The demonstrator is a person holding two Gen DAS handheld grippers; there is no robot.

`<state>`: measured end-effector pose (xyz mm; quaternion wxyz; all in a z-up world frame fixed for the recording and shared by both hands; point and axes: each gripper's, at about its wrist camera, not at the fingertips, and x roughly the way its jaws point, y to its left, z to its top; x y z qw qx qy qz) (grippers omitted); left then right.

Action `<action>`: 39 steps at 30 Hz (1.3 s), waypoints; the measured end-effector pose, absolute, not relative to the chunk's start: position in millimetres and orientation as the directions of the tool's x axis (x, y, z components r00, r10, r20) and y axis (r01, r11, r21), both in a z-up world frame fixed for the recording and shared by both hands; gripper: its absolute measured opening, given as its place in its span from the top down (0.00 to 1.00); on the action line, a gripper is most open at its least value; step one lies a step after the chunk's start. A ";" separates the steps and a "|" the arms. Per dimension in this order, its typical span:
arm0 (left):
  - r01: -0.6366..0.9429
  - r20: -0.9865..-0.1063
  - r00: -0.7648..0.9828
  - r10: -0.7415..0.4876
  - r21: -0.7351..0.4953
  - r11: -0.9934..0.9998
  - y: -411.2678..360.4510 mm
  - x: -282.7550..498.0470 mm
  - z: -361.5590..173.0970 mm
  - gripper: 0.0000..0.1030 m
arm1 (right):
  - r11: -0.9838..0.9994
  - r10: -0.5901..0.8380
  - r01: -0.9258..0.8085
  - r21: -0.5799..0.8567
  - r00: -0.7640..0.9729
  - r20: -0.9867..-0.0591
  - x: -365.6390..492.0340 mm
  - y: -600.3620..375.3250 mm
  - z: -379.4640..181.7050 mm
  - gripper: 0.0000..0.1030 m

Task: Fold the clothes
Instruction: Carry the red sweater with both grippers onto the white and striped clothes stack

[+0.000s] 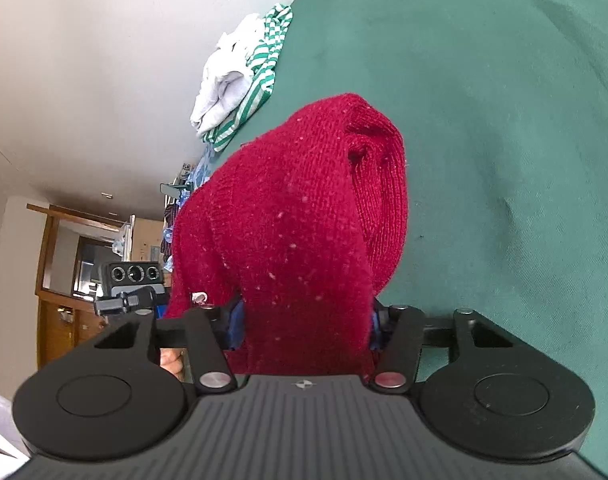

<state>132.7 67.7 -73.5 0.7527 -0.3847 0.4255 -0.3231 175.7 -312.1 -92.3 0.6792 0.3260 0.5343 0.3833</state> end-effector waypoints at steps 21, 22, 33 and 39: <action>0.362 -0.327 0.730 -0.600 -0.559 0.746 133.8 158.1 100.5 0.39 | 0.556 0.827 -0.496 0.667 0.409 -0.385 201.5 -224.9 56.4 0.53; 0.355 -0.324 0.750 -0.577 -0.540 0.763 145.0 165.9 114.7 0.39 | 0.542 0.836 -0.520 0.660 0.409 -0.365 213.7 -215.7 67.3 0.53; 0.311 -0.315 0.835 -0.451 -0.406 0.859 255.4 267.4 157.8 0.39 | 0.467 0.866 -0.614 0.636 0.465 -0.186 352.4 -88.6 103.9 0.53; 0.254 -0.423 0.788 -0.447 -0.438 0.863 307.2 323.6 90.6 0.39 | 0.539 0.822 -0.565 0.625 0.515 -0.243 399.4 -30.9 47.7 0.53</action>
